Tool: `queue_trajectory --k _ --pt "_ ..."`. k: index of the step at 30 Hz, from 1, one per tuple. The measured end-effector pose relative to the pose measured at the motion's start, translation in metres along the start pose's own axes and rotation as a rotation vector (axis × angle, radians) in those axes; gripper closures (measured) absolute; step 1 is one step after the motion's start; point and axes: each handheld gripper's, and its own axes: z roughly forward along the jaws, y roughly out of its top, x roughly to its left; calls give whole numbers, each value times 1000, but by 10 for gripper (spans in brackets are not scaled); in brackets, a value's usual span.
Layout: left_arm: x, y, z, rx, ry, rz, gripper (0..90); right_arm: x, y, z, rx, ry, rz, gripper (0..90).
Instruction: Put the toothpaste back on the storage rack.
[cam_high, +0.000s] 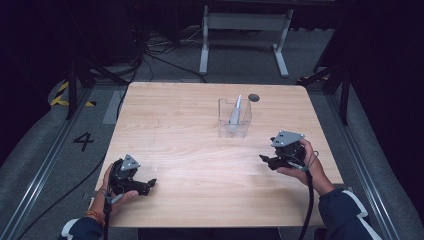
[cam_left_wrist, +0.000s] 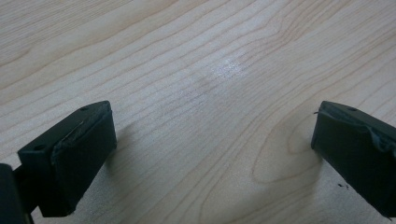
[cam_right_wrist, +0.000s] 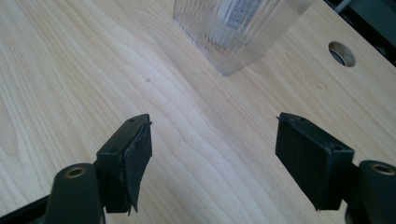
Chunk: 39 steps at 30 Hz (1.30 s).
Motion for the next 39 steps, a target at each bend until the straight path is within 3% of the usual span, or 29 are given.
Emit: queue_trajectory --k 10,16,19,21,26,31,34,39 --pt "0 0 0 0 0 0 5 1 -31 -5 0 -11 28 254" --pt "0 0 0 0 0 0 5 -3 -58 -10 17 -16 82 239" --pt "0 0 0 0 0 0 5 -7 -72 -14 12 -1 131 232" --pt "0 0 0 0 0 0 5 -8 -77 -15 10 -8 136 231" --pt "0 0 0 0 0 0 5 -11 -106 -24 -9 10 227 217" --pt "0 0 0 0 -1 0 5 -11 -129 -31 1 -13 294 206" --pt "0 0 0 0 -1 0 5 -9 -140 -36 0 -52 347 187" --pt "0 0 0 0 0 1 5 -7 -154 -39 -22 -42 426 164"
